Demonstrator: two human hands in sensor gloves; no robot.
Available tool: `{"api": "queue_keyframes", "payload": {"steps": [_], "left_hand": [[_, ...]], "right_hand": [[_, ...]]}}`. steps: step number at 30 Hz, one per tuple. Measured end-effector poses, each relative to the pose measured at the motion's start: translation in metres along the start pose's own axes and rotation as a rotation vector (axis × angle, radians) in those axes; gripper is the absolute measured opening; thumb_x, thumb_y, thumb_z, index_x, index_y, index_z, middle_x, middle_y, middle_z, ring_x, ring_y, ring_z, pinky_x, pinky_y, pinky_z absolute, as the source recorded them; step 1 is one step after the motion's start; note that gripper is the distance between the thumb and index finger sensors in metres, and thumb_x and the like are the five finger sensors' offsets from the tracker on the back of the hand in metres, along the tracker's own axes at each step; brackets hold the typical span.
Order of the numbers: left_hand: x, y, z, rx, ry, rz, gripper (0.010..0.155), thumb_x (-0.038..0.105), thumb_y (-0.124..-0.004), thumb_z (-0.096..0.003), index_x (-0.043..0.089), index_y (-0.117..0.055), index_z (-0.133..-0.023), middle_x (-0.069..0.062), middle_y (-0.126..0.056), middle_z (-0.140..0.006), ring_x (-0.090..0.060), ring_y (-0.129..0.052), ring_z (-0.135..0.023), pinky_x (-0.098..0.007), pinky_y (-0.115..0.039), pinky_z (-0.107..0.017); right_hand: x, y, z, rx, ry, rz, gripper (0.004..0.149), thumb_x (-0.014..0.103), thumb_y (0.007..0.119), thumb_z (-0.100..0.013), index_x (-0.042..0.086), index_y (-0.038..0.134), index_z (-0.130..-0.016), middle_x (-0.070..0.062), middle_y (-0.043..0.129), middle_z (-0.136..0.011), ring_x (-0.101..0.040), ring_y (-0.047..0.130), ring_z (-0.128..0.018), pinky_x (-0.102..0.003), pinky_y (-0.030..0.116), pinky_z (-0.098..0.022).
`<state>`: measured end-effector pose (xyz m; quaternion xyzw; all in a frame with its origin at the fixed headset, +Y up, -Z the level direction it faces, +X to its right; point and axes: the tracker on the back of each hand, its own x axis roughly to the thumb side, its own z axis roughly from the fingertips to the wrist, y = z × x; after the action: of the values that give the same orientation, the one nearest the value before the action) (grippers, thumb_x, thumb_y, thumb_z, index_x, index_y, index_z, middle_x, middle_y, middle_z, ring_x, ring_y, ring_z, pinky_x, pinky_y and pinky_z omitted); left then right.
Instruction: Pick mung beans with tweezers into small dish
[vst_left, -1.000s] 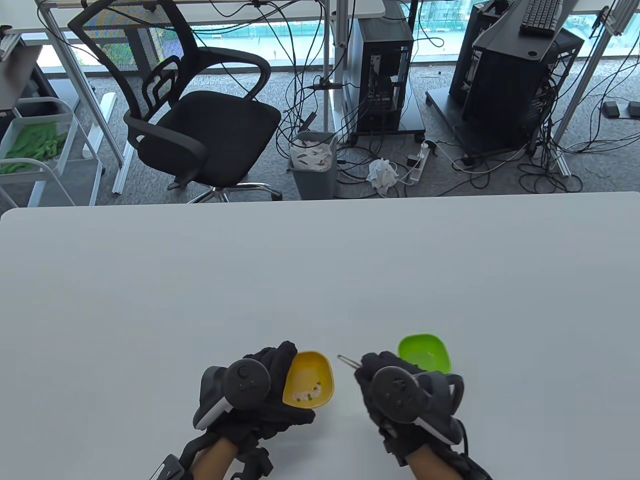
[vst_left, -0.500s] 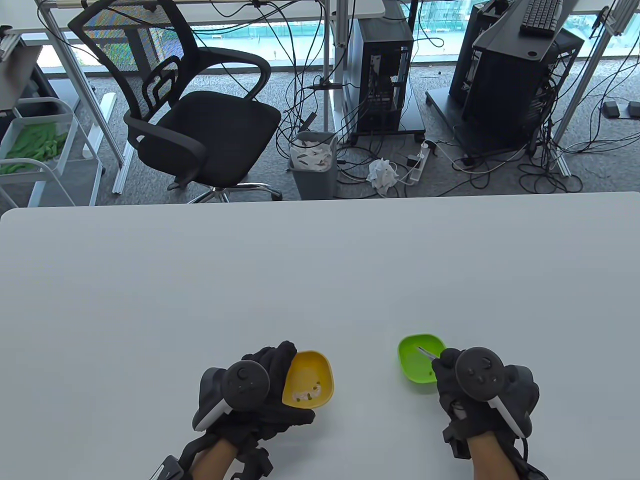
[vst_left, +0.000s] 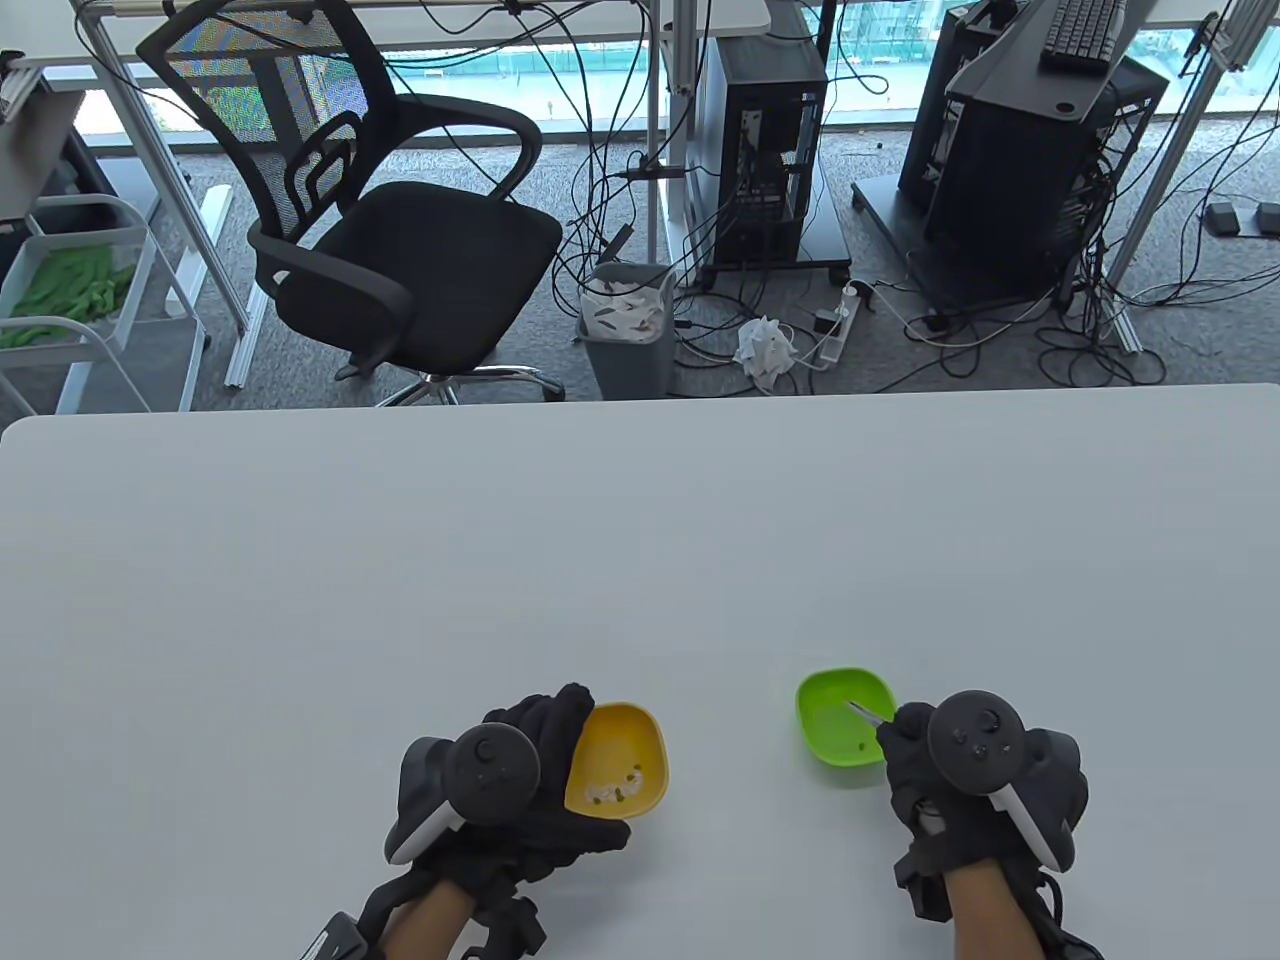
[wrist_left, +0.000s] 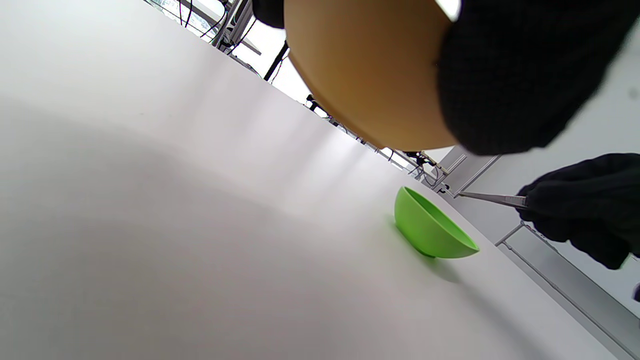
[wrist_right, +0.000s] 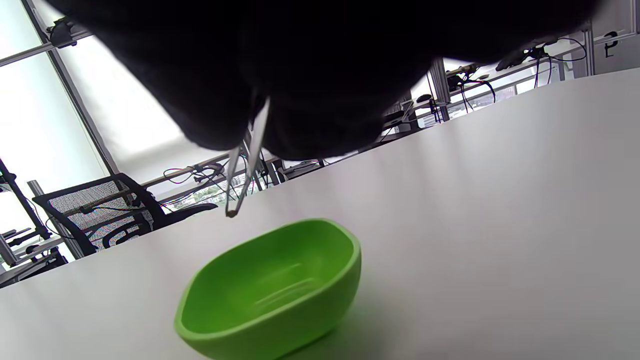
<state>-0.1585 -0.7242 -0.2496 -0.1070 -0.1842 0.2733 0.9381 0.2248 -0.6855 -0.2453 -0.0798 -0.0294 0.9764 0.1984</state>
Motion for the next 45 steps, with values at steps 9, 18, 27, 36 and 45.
{"api": "queue_keyframes", "payload": {"steps": [9,18,27,36,45], "left_hand": [[0.0,0.0,0.001,0.004,-0.001,-0.001,0.121,0.065,-0.097,-0.0322,0.015,-0.023,-0.115,-0.011,-0.039,-0.118,-0.044,-0.035,-0.113,-0.064,-0.02,-0.078],[0.004,-0.003,0.0,-0.005,-0.021,-0.017,0.121,0.065,-0.097,-0.0322,0.016,-0.023,-0.115,-0.011,-0.038,-0.118,-0.044,-0.035,-0.113,-0.064,-0.02,-0.078],[0.008,-0.005,0.0,-0.005,-0.029,-0.044,0.121,0.064,-0.098,-0.0323,0.016,-0.023,-0.115,-0.011,-0.038,-0.118,-0.044,-0.034,-0.113,-0.064,-0.019,-0.079],[0.011,-0.007,-0.002,-0.008,-0.024,-0.063,0.122,0.064,-0.098,-0.0321,0.017,-0.022,-0.115,-0.01,-0.038,-0.118,-0.044,-0.034,-0.113,-0.064,-0.019,-0.079],[0.012,-0.007,-0.002,-0.004,-0.03,-0.075,0.122,0.065,-0.098,-0.0316,0.016,-0.023,-0.115,-0.01,-0.038,-0.118,-0.044,-0.034,-0.113,-0.064,-0.019,-0.079]], "right_hand": [[0.0,0.002,0.0,-0.007,-0.001,-0.009,0.035,0.031,0.089,-0.047,0.005,0.097,-0.069,-0.016,0.098,-0.052,-0.01,0.093,-0.024,-0.029,0.086,-0.016],[0.028,0.0,0.012,-0.04,-0.136,-0.037,0.037,0.031,0.087,-0.048,0.004,0.095,-0.071,-0.016,0.097,-0.052,-0.01,0.092,-0.025,-0.03,0.086,-0.016],[0.132,0.017,0.061,0.001,-0.502,0.063,0.038,0.032,0.087,-0.047,0.005,0.094,-0.073,-0.015,0.096,-0.054,-0.009,0.092,-0.026,-0.029,0.086,-0.018],[0.156,0.043,0.071,0.114,-0.549,0.168,0.037,0.032,0.09,-0.047,0.004,0.095,-0.071,-0.015,0.097,-0.052,-0.009,0.092,-0.024,-0.03,0.086,-0.016],[0.161,0.052,0.07,0.15,-0.553,0.2,0.037,0.031,0.09,-0.047,0.004,0.095,-0.071,-0.016,0.097,-0.051,-0.009,0.092,-0.024,-0.03,0.086,-0.016]]}}
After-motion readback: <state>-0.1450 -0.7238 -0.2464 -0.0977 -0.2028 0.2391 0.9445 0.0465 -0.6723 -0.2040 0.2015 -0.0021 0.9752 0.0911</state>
